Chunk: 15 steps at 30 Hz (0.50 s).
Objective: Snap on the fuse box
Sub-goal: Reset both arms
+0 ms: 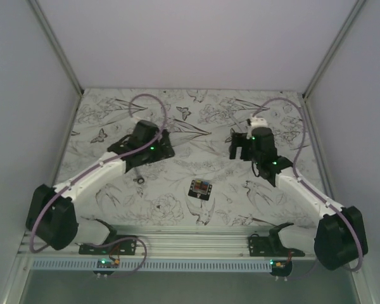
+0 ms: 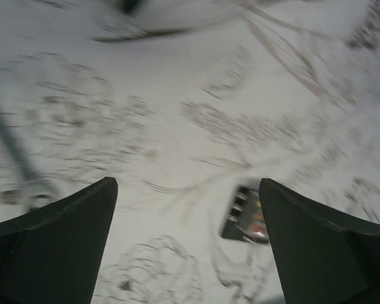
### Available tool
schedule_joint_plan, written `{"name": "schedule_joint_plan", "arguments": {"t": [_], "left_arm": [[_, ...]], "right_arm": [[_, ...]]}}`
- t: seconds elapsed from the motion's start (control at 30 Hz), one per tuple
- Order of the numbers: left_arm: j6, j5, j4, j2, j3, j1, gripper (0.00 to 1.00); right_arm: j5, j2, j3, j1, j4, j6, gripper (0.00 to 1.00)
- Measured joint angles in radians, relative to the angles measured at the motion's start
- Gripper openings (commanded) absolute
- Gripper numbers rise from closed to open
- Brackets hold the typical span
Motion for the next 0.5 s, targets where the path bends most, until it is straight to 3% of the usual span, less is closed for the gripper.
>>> {"name": "schedule_joint_plan", "arguments": {"t": [0.17, 0.3, 0.5], "left_arm": [[0.051, -0.129, -0.033, -0.118, -0.117, 0.175, 1.00], [0.094, -0.291, -0.047, -0.200, -0.191, 0.277, 1.00], [0.197, -0.511, 0.077, -0.195, -0.311, 0.399, 1.00]], "right_arm": [[0.184, -0.053, -0.173, -0.143, 0.185, -0.023, 0.99], [0.333, -0.046, -0.360, -0.196, 0.455, -0.057, 0.99], [0.416, 0.101, -0.522, -0.257, 0.798, -0.113, 0.99]]}}
